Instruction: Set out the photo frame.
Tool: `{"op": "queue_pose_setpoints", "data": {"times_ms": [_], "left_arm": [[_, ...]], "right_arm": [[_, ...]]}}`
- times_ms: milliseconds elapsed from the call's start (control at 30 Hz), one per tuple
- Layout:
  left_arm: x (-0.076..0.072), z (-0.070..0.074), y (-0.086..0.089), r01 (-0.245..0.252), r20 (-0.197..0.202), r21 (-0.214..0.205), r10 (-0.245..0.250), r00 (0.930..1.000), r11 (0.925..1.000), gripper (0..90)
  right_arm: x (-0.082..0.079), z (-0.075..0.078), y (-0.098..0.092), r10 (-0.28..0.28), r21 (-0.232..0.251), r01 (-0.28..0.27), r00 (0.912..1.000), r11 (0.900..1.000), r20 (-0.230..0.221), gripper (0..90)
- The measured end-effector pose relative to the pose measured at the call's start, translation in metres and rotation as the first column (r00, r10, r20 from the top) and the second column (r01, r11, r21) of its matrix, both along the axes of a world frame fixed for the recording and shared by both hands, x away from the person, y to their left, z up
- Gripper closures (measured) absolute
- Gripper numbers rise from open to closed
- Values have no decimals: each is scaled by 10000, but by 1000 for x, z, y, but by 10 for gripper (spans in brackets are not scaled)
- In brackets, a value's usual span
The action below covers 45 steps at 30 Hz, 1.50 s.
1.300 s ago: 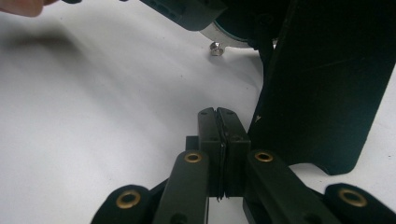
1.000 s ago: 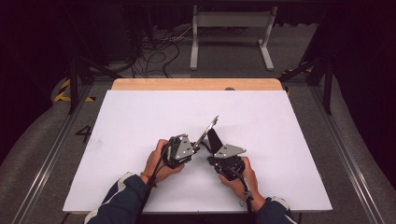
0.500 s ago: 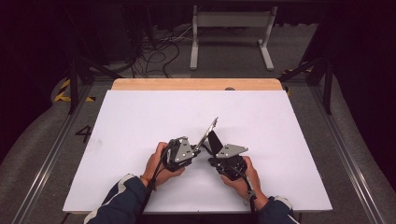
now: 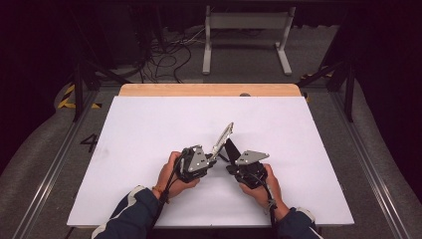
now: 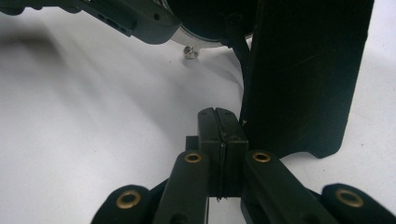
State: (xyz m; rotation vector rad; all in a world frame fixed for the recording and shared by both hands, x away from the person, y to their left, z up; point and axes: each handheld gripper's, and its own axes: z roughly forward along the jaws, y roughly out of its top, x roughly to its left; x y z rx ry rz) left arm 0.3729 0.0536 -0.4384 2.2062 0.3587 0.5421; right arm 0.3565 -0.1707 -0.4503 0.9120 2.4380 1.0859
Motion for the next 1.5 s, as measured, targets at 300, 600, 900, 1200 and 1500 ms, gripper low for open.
{"op": "queue_pose_setpoints", "data": {"times_ms": [300, 600, 900, 1200, 1500], "left_arm": [[2, -1, -2, 52, -128, -139, -54, 9999, 9999, 715], [4, 0, -5, 122, -269, -247, -128, 9996, 9996, 697], [7, 0, -6, 248, -380, -346, -261, 9989, 9991, 691], [8, -1, -9, 238, -426, -441, -256, 9988, 9987, 684], [7, -1, -12, 145, -483, -489, -169, 9987, 9987, 677]], "right_arm": [[5, -1, -6, -24, 12, 23, 9999, 10000, 160, 900], [8, -2, -10, -301, -130, 308, 9984, 9994, 474, 900], [11, -2, -13, -337, -186, 349, 9977, 9992, 583, 900], [16, -2, -17, -304, -199, 316, 9977, 9993, 614, 900], [19, -3, -20, -479, -177, 491, 9967, 9986, 657, 900]]}}
